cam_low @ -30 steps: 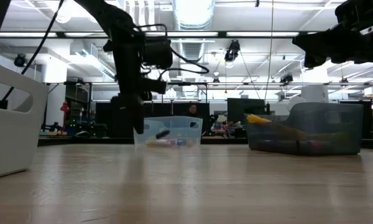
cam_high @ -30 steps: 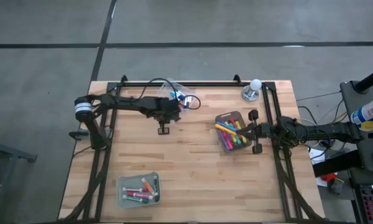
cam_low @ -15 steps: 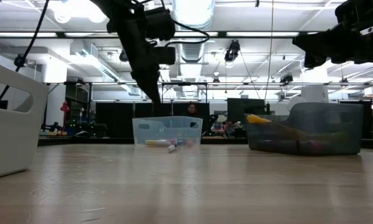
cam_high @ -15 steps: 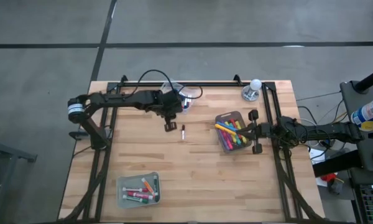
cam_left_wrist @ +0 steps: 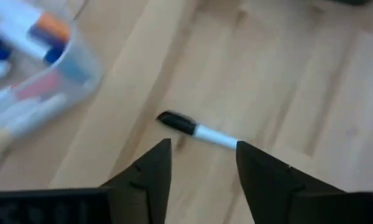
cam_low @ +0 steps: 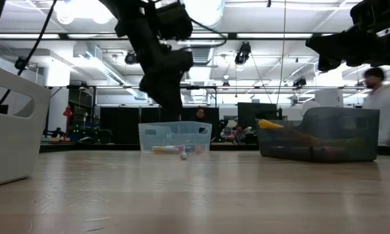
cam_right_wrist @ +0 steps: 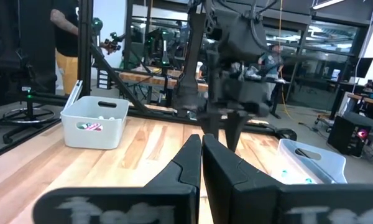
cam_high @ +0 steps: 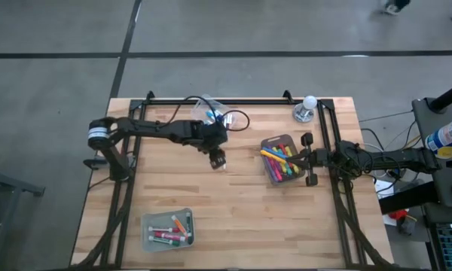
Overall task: Pick & Place Markers
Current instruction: Put the white and black highlighter pen into the transparent bin
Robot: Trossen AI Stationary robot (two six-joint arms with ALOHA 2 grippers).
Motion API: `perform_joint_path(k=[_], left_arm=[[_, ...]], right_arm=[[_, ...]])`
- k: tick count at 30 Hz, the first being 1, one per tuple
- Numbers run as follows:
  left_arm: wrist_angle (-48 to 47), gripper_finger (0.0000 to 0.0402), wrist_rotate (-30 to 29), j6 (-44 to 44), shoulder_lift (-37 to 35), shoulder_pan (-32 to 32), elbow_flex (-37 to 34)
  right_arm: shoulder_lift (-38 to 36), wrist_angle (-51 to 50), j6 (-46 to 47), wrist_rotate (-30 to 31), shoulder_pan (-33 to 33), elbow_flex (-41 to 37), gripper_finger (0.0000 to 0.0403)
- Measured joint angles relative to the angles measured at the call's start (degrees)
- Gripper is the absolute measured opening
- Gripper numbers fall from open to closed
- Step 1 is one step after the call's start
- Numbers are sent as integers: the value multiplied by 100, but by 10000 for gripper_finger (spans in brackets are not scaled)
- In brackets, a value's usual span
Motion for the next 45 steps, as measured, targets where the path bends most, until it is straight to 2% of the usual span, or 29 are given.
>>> perform_joint_path(k=[4, 11, 26, 38, 45], left_arm=[[18, 177, -272, -661, 282, 8, -20], [159, 177, -293, -817, 826, -17, -33], [649, 177, -283, -1412, 1243, -22, -59], [518, 177, -295, -927, 1493, -20, -34], [-170, 167, -229, 69, 1309, -20, -52]], right_arm=[[-2, 1, 0, 0, 1, 0, 8], [-4, 1, -4, 0, -1, 0, 8], [-2, -2, 3, 0, 0, 0, 8], [-2, -4, -5, 4, 1, 0, 8], [-2, -4, 5, 4, -1, 0, 8]])
